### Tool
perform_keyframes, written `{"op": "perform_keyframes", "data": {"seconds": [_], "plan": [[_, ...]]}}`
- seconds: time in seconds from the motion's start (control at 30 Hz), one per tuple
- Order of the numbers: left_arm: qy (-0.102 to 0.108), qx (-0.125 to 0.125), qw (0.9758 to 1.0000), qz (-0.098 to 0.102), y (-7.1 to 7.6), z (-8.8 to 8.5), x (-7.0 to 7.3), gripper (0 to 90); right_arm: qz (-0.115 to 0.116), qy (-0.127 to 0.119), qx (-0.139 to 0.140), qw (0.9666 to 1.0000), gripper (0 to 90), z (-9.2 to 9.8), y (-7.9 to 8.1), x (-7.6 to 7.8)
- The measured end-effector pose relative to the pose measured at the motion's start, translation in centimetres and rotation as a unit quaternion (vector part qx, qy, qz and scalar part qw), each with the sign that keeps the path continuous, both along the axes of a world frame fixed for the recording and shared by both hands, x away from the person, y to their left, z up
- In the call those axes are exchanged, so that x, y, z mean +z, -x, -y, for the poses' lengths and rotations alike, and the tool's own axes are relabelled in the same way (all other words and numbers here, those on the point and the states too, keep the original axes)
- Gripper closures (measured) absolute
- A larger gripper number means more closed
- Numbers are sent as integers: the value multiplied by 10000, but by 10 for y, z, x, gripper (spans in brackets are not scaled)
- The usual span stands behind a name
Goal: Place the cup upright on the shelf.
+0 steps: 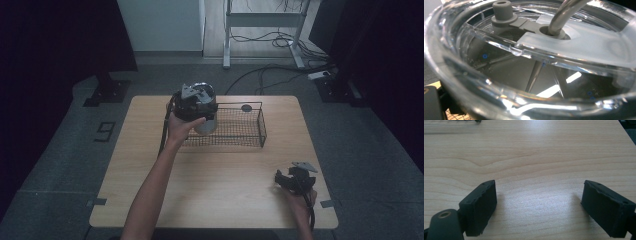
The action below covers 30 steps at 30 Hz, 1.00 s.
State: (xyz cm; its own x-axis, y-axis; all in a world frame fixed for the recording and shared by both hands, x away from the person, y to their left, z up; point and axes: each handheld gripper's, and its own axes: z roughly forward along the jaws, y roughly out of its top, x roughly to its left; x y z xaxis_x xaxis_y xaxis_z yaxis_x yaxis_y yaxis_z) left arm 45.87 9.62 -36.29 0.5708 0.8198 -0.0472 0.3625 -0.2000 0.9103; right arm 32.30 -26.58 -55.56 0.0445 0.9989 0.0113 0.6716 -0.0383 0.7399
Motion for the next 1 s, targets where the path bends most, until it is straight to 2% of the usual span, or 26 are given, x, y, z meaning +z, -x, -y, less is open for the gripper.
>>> {"op": "perform_keyframes", "data": {"seconds": [0.37, 0.67, 1.0], "plan": [[-66, -8, 10000, -4, -13, 10, -1, 41, -10, 4, 1, 10000, 127, 0, 0, 0], [-173, -14, 9998, -89, -24, 17, -16, 41, -10, -2, 0, 10000, 127, 0, 0, 0], [-323, 114, 9991, -235, -36, 23, -34, 41, -3, -7, -2, 10000, 127, 0, 0, 0]]}}
